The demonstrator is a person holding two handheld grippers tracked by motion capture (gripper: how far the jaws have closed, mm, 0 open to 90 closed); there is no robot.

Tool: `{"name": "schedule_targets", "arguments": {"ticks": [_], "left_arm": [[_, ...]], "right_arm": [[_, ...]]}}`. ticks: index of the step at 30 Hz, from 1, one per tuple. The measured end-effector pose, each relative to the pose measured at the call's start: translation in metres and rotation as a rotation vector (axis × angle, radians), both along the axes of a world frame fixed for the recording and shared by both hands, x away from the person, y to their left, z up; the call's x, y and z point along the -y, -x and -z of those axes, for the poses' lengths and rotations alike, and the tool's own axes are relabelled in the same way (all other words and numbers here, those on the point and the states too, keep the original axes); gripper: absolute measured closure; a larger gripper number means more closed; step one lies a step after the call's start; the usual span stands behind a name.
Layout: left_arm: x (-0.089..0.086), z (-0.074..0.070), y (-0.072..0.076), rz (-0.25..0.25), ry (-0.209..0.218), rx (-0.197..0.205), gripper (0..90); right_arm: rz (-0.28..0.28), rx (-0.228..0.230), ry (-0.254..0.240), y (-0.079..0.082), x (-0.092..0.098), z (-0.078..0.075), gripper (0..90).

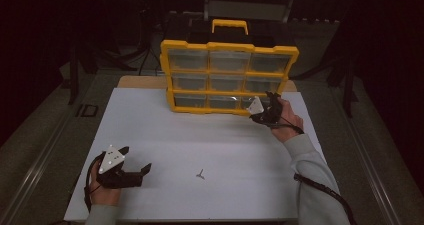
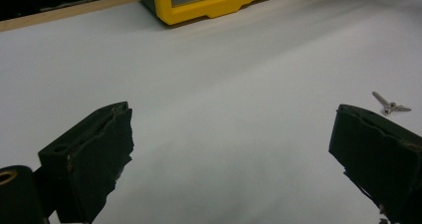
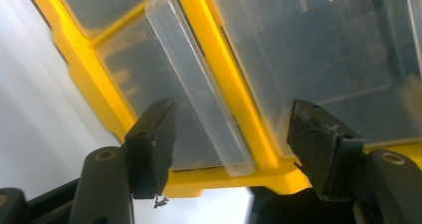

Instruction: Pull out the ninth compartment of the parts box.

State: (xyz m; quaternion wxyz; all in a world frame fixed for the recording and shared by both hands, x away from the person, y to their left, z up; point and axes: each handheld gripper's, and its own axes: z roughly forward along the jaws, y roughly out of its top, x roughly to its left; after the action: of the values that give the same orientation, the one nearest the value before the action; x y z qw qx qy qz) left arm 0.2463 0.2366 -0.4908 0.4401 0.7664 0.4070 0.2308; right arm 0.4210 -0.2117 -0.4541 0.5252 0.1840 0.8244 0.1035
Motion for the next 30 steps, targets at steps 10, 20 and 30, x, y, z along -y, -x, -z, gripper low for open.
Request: {"name": "schedule_targets", "arguments": {"ticks": [10,20,30], "left_arm": [[0.000,0.000,0.000,0.000,0.001,-0.001,4.0],[0.000,0.000,0.000,0.001,0.000,-0.001,4.0],[0.000,0.000,0.000,0.004,-0.002,-0.004,4.0]], "right_arm": [[-0.049,0.102,0.246,0.000,-0.016,0.011,46.9],[-0.066,0.141,0.355,-0.002,-0.021,0.034,52.5],[-0.057,0.183,0.404,-0.005,-0.021,0.045,62.5]]}}
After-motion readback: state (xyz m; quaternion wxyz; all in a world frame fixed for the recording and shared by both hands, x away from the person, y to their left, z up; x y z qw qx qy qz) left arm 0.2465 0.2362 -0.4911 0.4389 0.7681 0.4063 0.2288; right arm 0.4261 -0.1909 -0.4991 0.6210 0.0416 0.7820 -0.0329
